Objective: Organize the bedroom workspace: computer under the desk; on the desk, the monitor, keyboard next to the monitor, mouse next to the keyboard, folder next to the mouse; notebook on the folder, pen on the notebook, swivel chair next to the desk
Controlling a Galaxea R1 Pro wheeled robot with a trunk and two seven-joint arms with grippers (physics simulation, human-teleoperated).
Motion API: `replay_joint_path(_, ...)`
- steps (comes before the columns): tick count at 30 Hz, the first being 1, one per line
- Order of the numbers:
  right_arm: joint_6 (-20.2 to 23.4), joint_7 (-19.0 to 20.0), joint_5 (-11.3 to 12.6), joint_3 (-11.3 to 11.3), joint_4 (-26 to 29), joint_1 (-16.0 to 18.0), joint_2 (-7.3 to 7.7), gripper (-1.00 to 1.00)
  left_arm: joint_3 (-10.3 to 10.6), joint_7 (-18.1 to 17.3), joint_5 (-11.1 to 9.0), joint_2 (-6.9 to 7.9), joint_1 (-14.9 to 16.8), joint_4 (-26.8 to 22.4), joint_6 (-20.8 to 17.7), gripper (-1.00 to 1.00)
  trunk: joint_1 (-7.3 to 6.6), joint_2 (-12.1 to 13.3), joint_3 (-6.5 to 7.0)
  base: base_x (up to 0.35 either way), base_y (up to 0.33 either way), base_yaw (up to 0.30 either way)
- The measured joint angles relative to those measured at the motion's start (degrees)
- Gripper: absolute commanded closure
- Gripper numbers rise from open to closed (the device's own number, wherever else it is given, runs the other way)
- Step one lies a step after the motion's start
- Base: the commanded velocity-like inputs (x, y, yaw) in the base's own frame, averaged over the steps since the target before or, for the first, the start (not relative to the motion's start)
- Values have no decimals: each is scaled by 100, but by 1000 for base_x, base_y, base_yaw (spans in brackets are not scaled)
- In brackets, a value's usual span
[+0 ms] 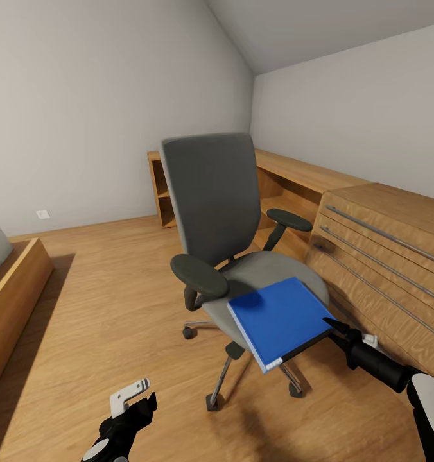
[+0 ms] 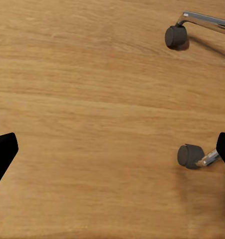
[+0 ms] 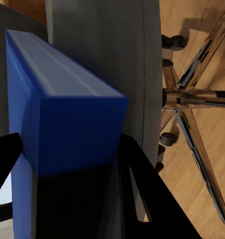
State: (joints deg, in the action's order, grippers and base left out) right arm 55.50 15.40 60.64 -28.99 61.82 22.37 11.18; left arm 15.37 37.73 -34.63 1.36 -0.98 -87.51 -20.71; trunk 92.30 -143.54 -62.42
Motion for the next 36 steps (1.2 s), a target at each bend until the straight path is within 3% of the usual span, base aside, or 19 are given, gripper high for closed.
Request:
replay_joint_path(9, -2, -1, -5, -6, 0, 0, 0, 100, 0, 0, 0, 0, 0, 5, 5, -100, 0, 0, 0, 0, 0, 0)
replay_joint_path(28, -9, -4, -36, -6, -1, 0, 0, 100, 0, 30, 3, 0, 0, 16, 14, -100, -49, 25, 420, 0, 0, 0)
replay_joint_path(36, -11, -5, -41, -14, 0, 0, 13, 100, 2, 34, -19, -3, 0, 17, 13, -100, -124, 151, 585, -231, -68, 0)
